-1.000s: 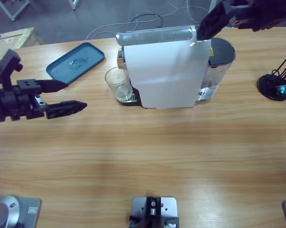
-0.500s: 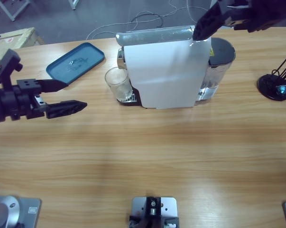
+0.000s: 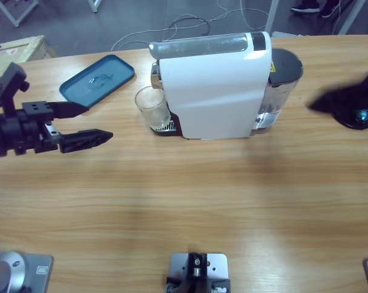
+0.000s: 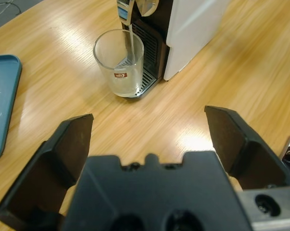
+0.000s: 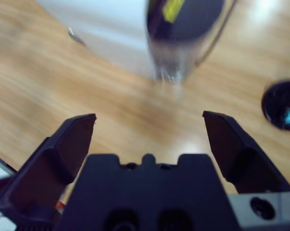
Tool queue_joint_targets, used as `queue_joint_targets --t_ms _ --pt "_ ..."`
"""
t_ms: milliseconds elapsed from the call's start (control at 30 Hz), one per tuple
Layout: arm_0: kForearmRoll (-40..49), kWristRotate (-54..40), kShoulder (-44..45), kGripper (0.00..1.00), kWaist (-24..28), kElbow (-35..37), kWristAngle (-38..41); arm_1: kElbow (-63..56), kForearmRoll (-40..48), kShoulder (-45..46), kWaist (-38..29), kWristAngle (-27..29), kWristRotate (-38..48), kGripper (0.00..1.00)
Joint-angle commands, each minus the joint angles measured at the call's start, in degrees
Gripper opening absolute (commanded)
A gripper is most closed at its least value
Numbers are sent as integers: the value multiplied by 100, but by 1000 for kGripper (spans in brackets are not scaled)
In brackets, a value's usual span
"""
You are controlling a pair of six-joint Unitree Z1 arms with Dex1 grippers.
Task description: Pour coffee
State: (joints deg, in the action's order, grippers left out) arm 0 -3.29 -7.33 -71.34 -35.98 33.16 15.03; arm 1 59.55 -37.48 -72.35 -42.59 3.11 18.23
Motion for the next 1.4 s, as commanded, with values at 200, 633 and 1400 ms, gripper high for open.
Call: queue_joint_targets --t_ms 200,633,1400 --pt "-33 -119 -102 996 -93 -143 97 -2061 1610 1287 -56 349 -393 1000" --pt "-31 -111 -191 996 -93 -143 106 -2204 1814 1427 -56 132 -908 1000" --pt "-37 -111 -228 996 -155 -150 106 -1464 1442 628 -39 -240 -1291 1000"
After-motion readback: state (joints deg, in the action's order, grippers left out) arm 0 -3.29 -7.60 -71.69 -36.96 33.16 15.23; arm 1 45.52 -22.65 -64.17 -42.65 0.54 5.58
